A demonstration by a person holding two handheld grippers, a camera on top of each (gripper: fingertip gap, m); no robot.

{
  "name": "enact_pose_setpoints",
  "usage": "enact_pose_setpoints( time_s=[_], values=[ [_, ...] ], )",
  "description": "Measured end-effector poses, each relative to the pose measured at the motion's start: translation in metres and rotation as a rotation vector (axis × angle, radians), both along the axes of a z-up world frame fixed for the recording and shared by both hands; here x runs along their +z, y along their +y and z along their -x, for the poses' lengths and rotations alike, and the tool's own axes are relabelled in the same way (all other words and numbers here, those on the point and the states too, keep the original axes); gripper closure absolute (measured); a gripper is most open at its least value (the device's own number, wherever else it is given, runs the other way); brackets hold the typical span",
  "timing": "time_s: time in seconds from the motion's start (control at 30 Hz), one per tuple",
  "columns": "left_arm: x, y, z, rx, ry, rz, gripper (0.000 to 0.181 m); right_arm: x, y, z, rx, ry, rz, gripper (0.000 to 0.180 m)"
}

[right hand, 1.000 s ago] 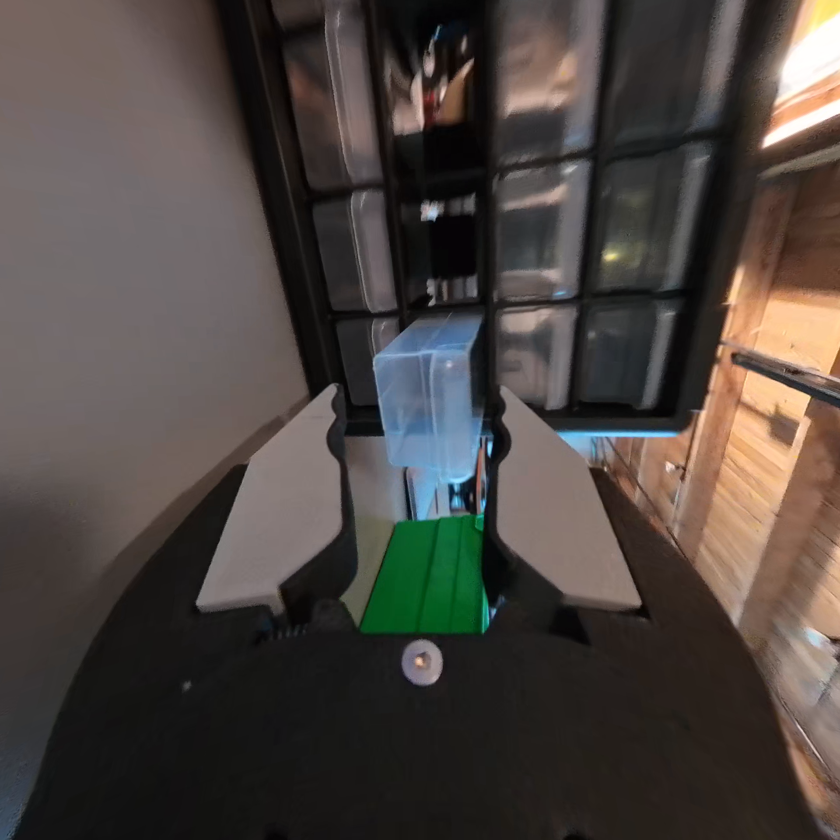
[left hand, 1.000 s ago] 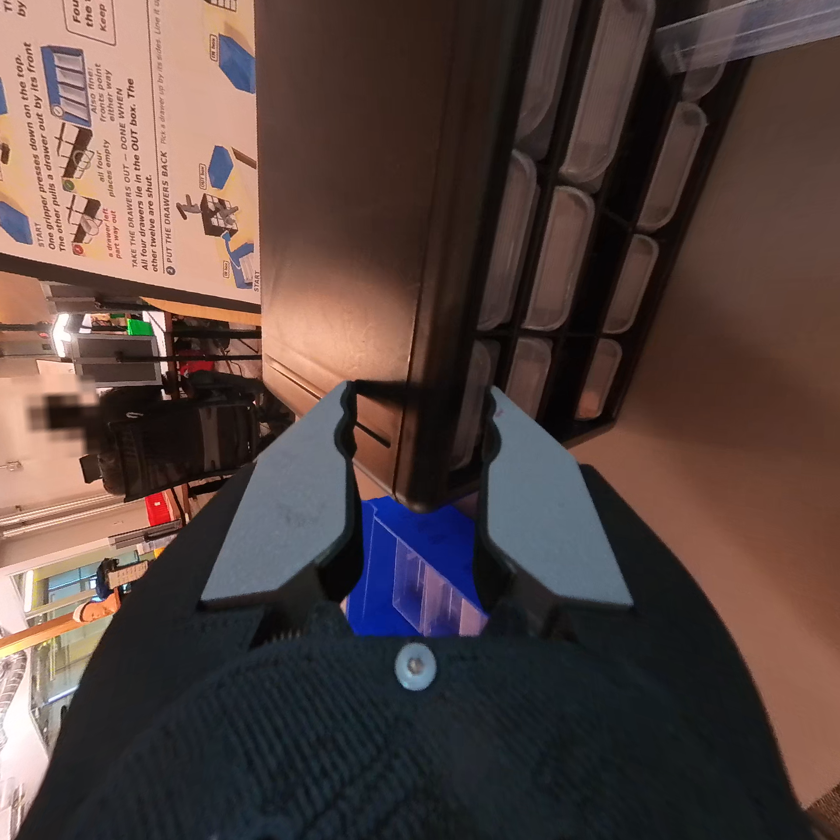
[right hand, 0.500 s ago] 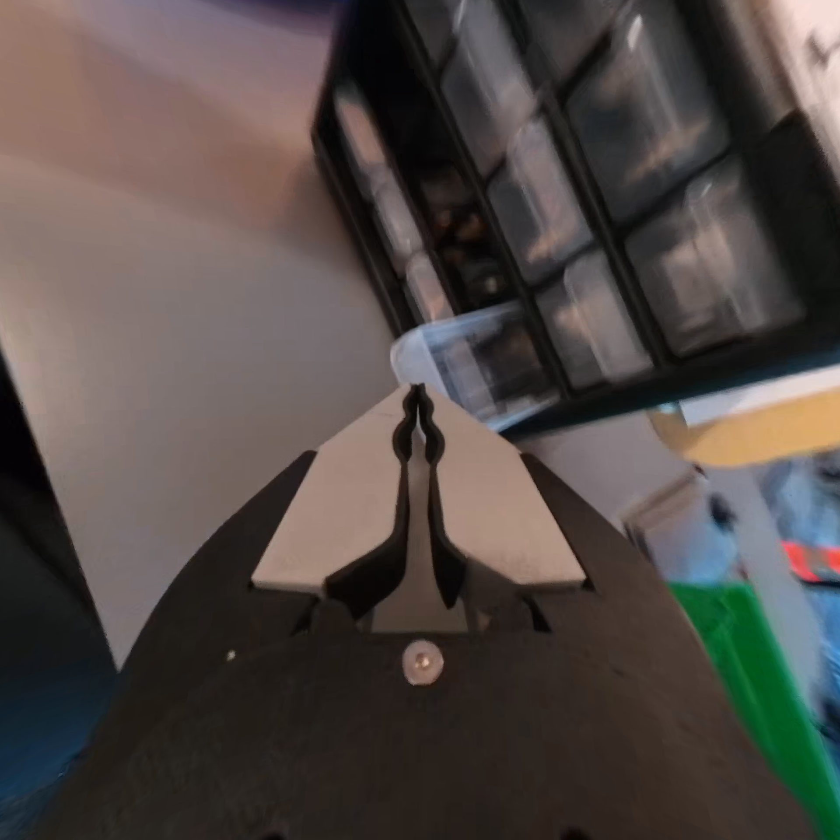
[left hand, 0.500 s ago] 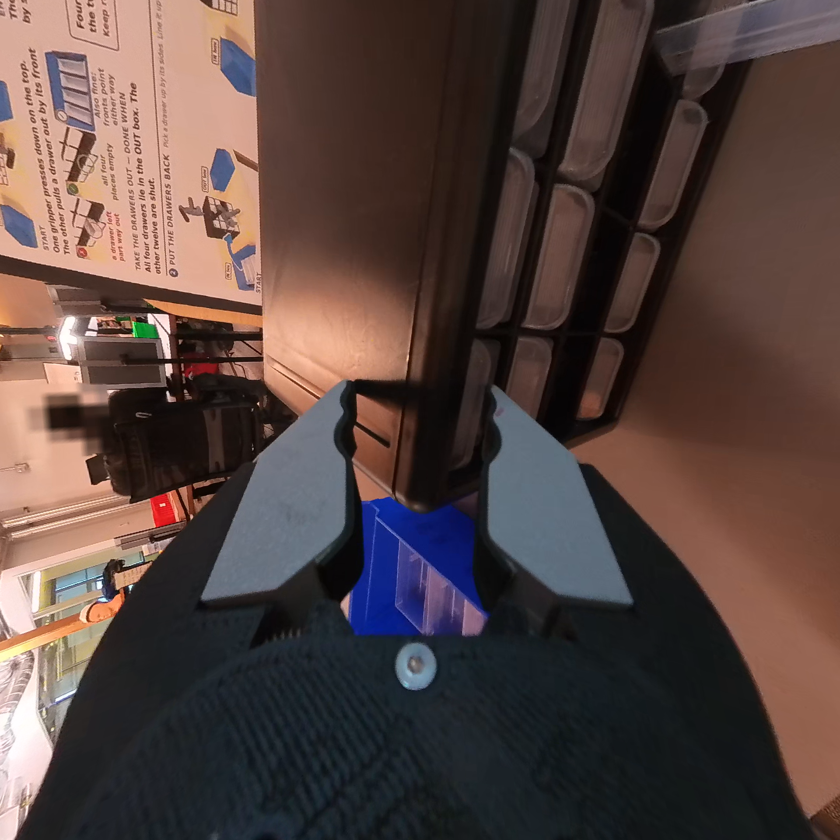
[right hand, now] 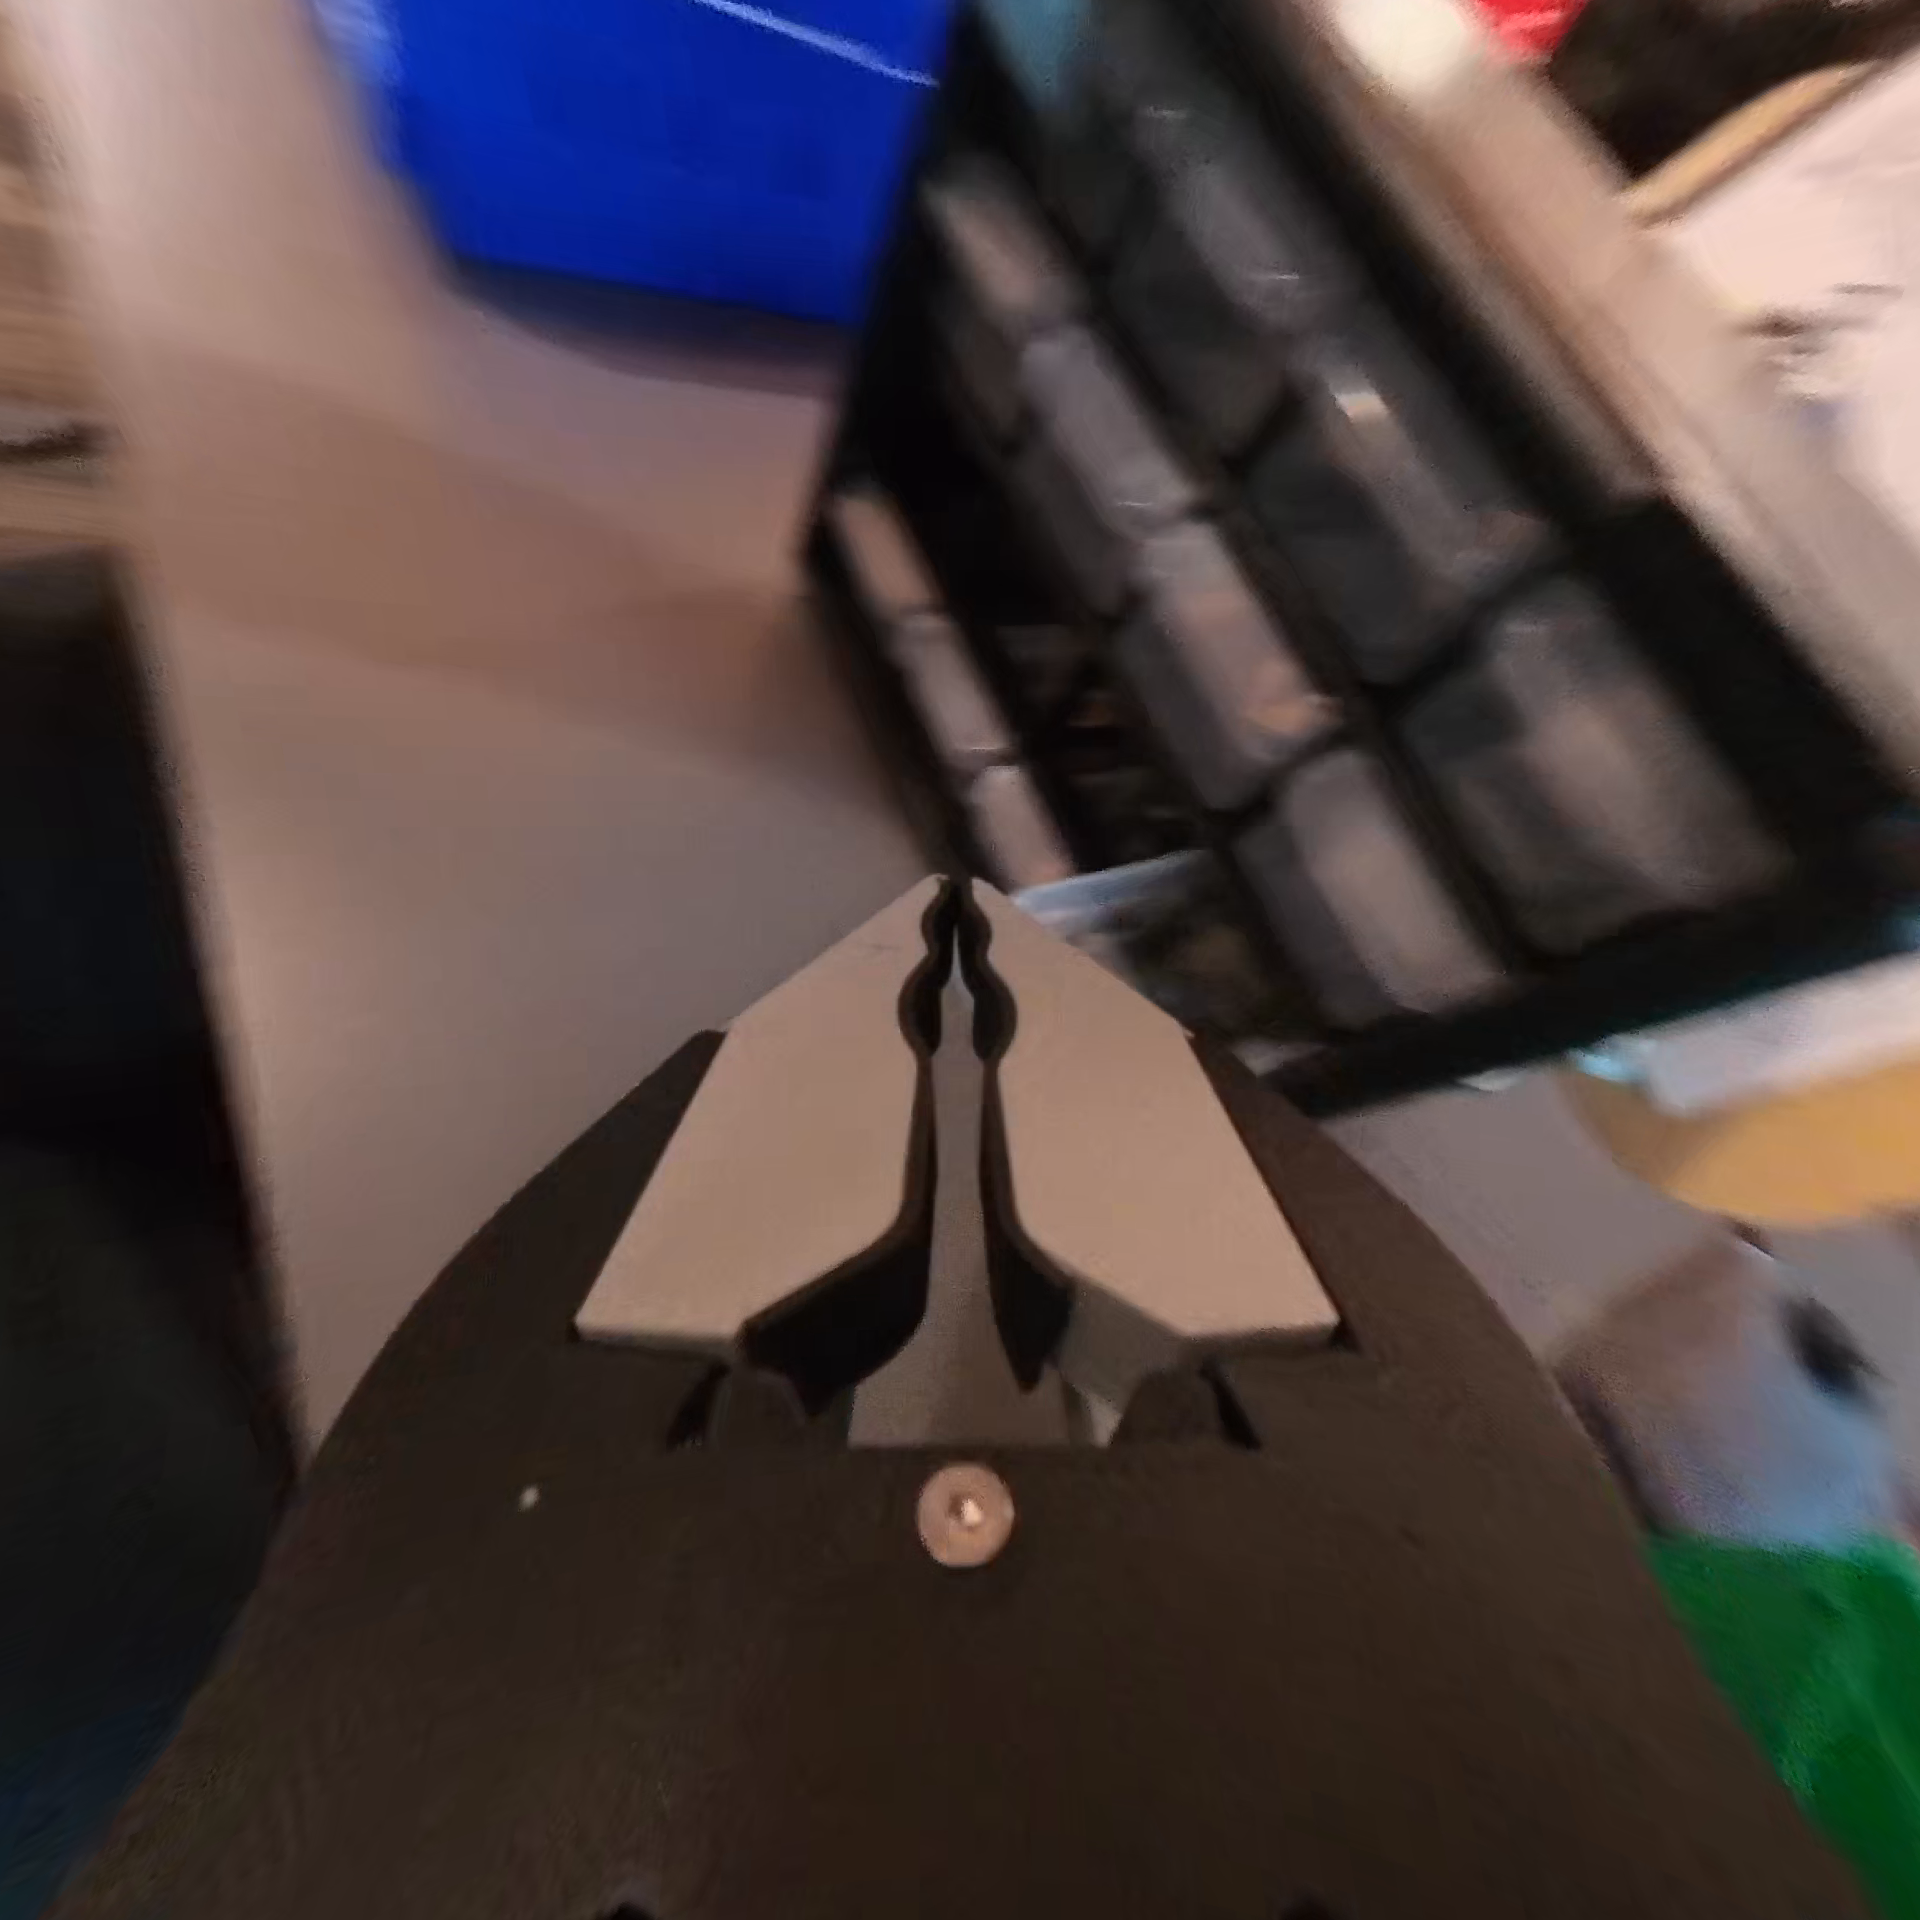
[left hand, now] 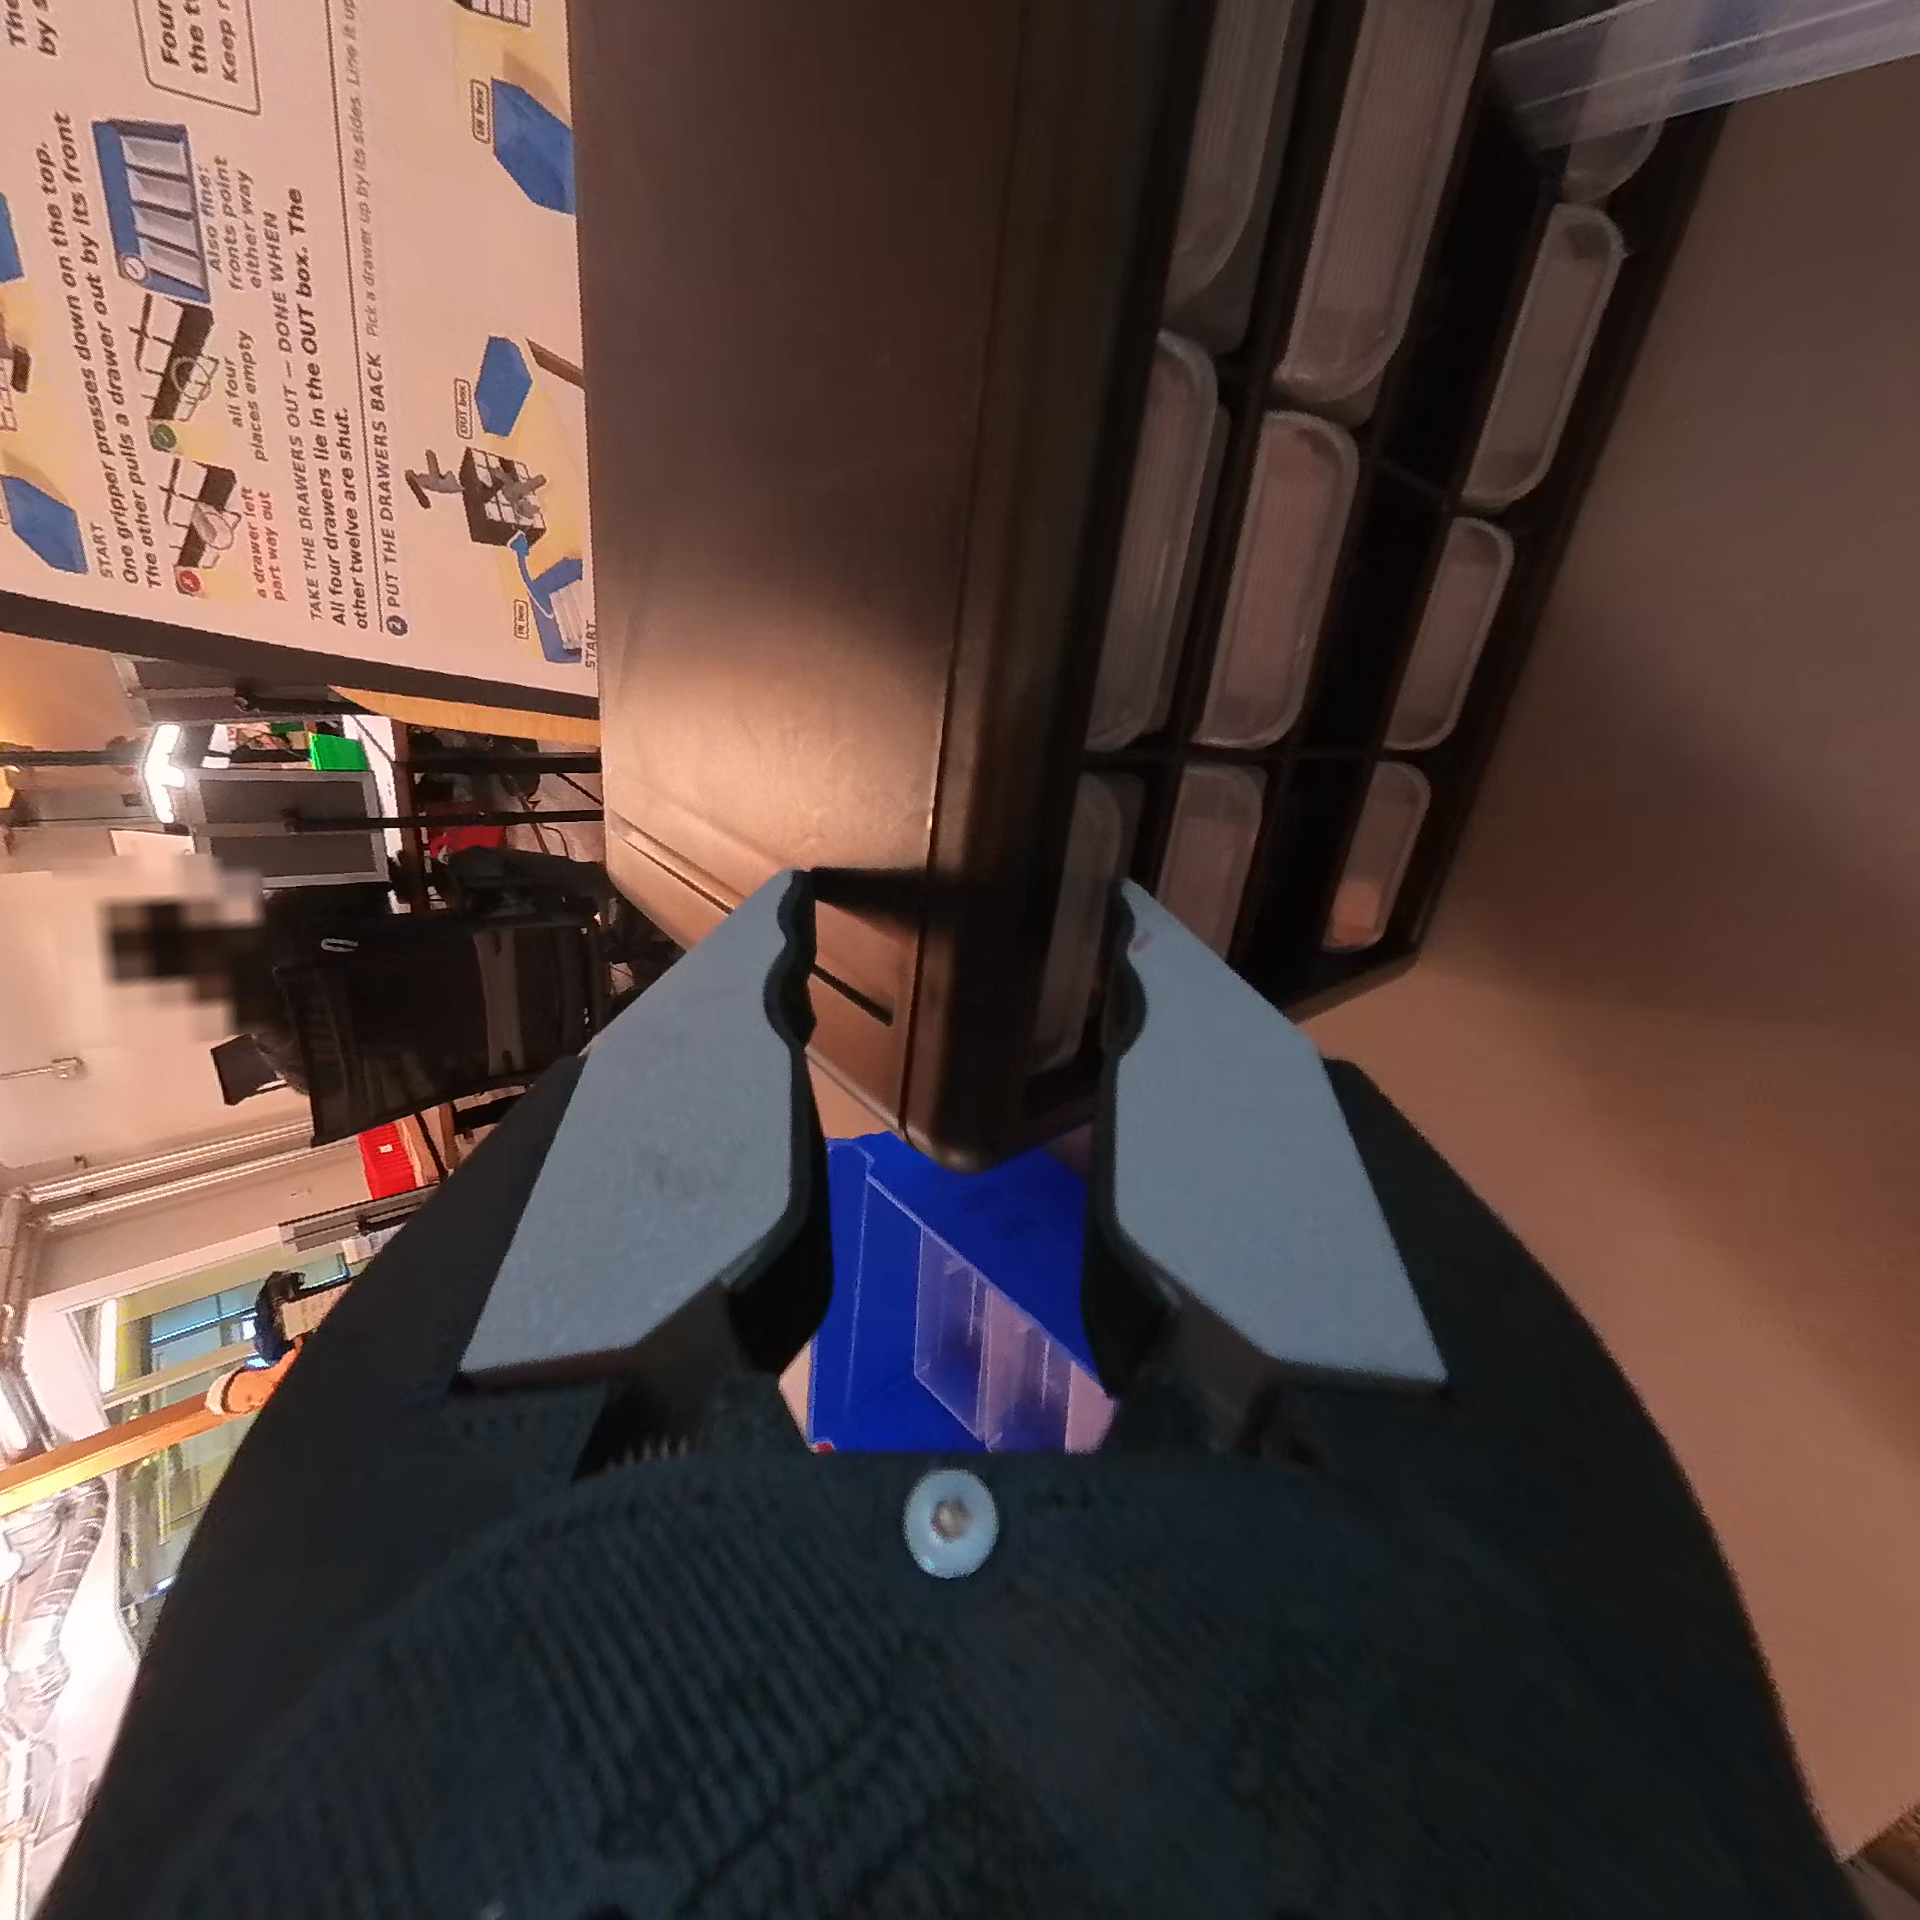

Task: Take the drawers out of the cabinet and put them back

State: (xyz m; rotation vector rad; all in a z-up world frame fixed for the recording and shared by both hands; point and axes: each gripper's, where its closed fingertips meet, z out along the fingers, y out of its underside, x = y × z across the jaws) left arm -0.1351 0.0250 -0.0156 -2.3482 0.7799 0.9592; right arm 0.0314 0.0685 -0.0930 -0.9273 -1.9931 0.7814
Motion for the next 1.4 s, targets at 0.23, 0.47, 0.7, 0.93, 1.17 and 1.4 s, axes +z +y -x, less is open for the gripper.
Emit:
enact_pose_setpoints(
  time_s=[0.23,0.47,0.7,0.93,1.17,1.4],
  values=[
    [0.0,0.0,0.0,0.005,-0.005,-0.006,0.127,-0.04,0.061,0.019,-0.312,-0.135,-0.083,0.18],
    [0.0,0.0,0.001,0.018,0.013,0.006,0.127,-0.052,0.077,0.044,-0.446,-0.083,0.066,0.18],
    [0.0,0.0,0.001,0.007,-0.006,-0.024,0.127,-0.068,0.035,0.03,-0.349,0.004,0.081,0.18],
    [0.012,-0.018,-0.006,-0.005,-0.283,-0.158,0.136,-0.054,0.037,0.02,-0.397,0.222,-0.026,0.18],
    [0.011,-0.12,0.056,0.109,-0.45,-0.16,0.129,-0.074,0.029,0.025,-0.368,0.116,-0.102,0.18],
    [-0.116,-0.229,0.164,0.473,-0.334,0.137,0.142,-0.066,0.017,0.024,-0.315,0.14,-0.008,0.164]
  ],
)
